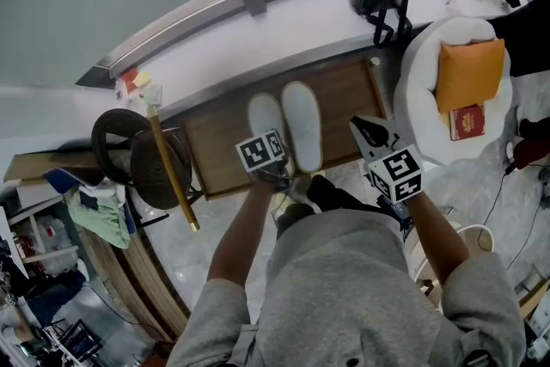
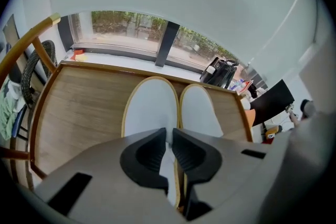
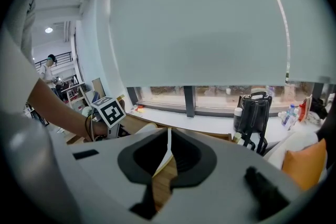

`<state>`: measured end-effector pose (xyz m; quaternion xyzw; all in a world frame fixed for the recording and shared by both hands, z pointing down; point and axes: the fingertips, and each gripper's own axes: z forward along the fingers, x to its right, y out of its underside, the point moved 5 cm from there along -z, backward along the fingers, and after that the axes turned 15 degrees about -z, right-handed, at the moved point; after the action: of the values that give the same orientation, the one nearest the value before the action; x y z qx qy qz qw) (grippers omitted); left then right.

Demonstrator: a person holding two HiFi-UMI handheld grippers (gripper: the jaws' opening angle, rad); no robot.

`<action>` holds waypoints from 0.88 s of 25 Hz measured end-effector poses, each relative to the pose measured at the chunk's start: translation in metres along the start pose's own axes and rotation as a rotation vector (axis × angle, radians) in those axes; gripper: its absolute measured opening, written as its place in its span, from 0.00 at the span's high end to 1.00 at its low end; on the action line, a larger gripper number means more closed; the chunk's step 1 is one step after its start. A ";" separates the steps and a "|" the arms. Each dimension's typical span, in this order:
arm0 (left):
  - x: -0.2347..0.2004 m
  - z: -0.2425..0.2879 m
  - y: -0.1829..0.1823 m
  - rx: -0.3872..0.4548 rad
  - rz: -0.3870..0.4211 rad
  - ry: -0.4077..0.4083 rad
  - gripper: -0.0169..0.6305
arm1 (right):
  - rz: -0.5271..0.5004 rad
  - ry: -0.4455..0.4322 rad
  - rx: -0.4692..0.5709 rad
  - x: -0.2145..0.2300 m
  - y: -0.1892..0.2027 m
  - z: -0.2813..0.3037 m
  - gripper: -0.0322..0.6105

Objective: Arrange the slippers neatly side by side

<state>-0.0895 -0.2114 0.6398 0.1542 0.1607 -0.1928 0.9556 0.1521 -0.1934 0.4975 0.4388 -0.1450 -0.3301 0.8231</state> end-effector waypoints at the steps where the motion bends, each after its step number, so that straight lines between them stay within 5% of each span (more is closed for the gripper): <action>1: 0.001 0.000 0.000 -0.004 0.009 0.011 0.91 | 0.000 0.000 0.000 0.000 0.000 0.000 0.89; 9: 0.005 -0.011 0.002 0.001 0.071 0.097 0.69 | 0.003 -0.002 0.005 -0.002 -0.001 0.002 0.89; 16: 0.003 -0.032 -0.002 0.043 0.131 0.151 0.61 | -0.005 -0.012 0.027 -0.010 -0.011 0.012 0.89; 22: 0.000 -0.065 -0.005 0.185 0.132 0.139 0.58 | -0.013 0.000 0.046 -0.015 -0.015 0.003 0.89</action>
<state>-0.1071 -0.1924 0.5801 0.2651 0.1978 -0.1321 0.9344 0.1331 -0.1907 0.4874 0.4584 -0.1497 -0.3323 0.8106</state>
